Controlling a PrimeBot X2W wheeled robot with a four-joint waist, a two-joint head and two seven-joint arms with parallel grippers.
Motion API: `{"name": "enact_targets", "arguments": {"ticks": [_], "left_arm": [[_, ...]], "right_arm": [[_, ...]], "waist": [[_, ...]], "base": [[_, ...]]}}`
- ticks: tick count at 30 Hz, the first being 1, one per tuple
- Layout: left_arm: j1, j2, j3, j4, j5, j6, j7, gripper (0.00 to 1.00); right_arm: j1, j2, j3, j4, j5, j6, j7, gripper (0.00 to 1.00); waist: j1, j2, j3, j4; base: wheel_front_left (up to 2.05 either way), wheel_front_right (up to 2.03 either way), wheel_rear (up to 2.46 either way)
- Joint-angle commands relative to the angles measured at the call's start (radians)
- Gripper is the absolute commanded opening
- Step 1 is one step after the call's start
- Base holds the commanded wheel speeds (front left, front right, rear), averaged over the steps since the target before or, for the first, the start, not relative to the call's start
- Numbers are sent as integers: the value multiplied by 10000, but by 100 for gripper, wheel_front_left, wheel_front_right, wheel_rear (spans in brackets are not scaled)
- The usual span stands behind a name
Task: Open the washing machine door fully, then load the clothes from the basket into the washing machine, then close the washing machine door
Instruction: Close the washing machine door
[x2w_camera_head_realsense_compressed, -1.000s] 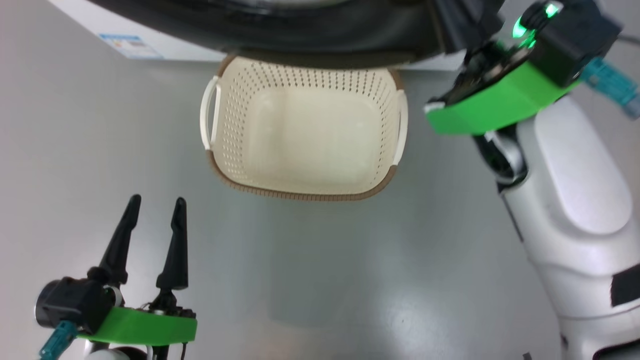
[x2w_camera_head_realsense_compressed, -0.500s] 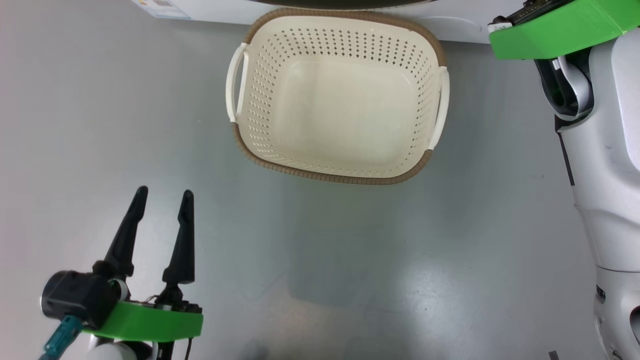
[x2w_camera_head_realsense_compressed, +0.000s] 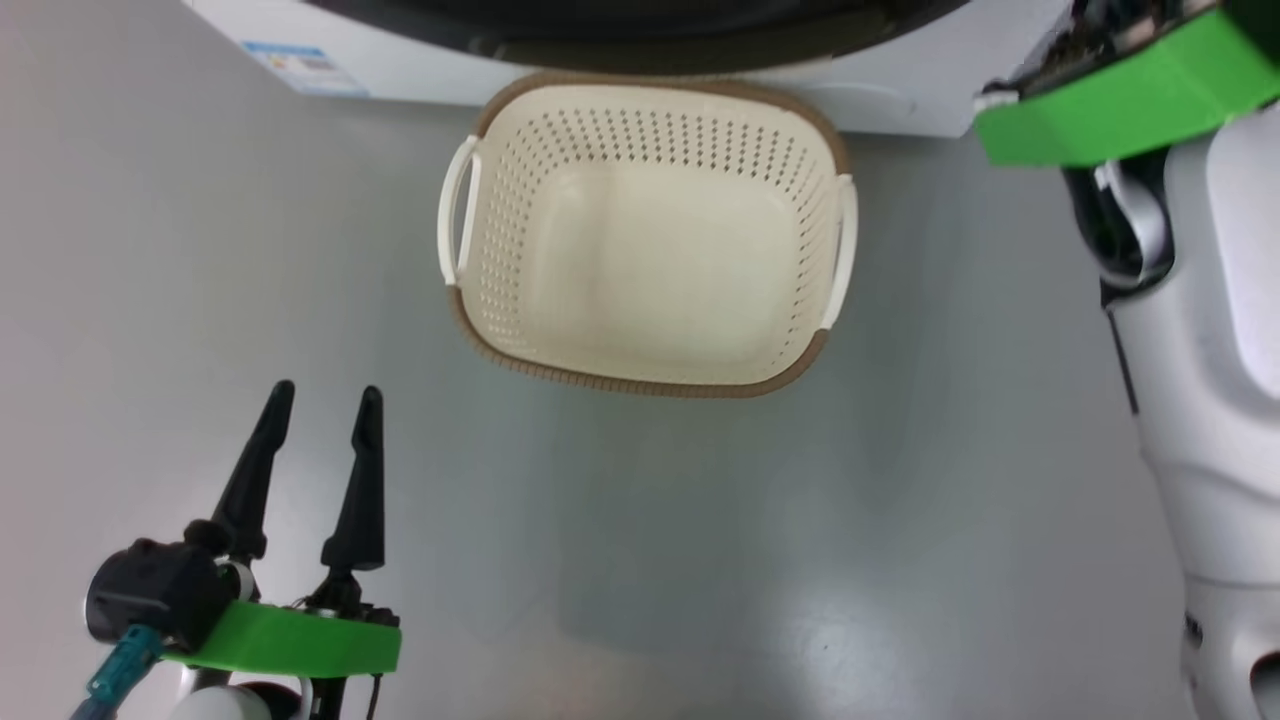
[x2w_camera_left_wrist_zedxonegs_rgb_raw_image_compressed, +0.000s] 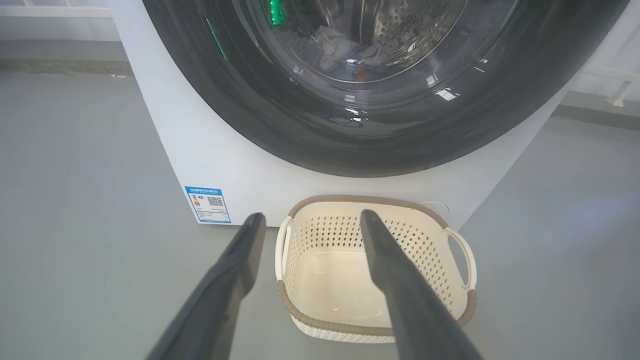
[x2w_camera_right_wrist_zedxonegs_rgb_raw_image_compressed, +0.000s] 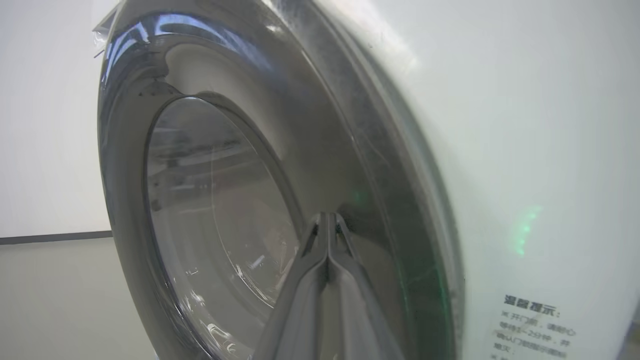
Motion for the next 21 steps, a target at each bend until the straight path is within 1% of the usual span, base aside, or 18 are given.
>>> {"name": "enact_targets", "arguments": {"ticks": [1, 2, 3, 5, 6, 8, 10, 12, 15, 16, 17, 21], "left_arm": [[0, 135, 465, -26, -82, -15, -63, 100], [21, 135, 518, 60, -88, -15, -63, 100], [43, 135, 560, 133, -112, -15, -63, 100], [106, 135, 615, 243, -132, -15, -63, 100], [145, 135, 656, 287, -148, -15, -63, 100], [262, 135, 751, 370, -194, -15, -63, 100], [426, 135, 819, 464, -221, -15, -63, 100], [599, 135, 833, 565, -234, -15, -63, 100], [851, 135, 888, 724, -281, -15, -63, 100], [929, 135, 922, 767, -324, -15, -63, 100], [1005, 135, 965, 813, -359, -15, -63, 100], [1245, 135, 981, 955, -434, -15, -63, 100]], "right_arm": [[595, 316, 139, -501, 85, -69, -32, 0], [818, 363, 154, -637, 108, -69, -32, 0], [1034, 385, 174, -764, 109, -69, -32, 14], [1495, 403, 201, -963, 103, -69, -32, 36], [1719, 402, 214, -1061, 102, -69, -32, 42], [2220, 429, 234, -1240, 49, -69, -32, 48], [2706, 453, 287, -1394, 10, -69, -32, 61], [3155, 459, 313, -1510, 31, -69, -32, 68], [3814, 395, 346, -1662, -25, -69, -32, 87], [4037, 376, 324, -1716, -30, -69, -32, 98], [4258, 351, 298, -1771, -42, -69, -32, 100], [4958, 298, 187, -1902, -63, -69, -32, 100]], "waist": [[0, 0, -490, -404], [0, 0, -638, -508], [0, 0, -783, -608], [0, 0, -1107, -800], [0, 0, -1275, -893], [0, 0, -1634, -1086], [0, 0, -1998, -1284], [0, 0, -2369, -1459], [0, 0, -2924, -1663], [0, 0, -3098, -1717], [0, 0, -3266, -1767], [0, 0, -3739, -1889]], "base": [[0, 0, 0], [0, 0, 0], [0, 0, 0], [0, 0, 0], [0, 0, 0], [0, 0, 0], [0, 0, 0], [0, 0, 0], [0, 0, 0], [0, 0, 0], [0, 0, 0], [0, 0, 0]]}}
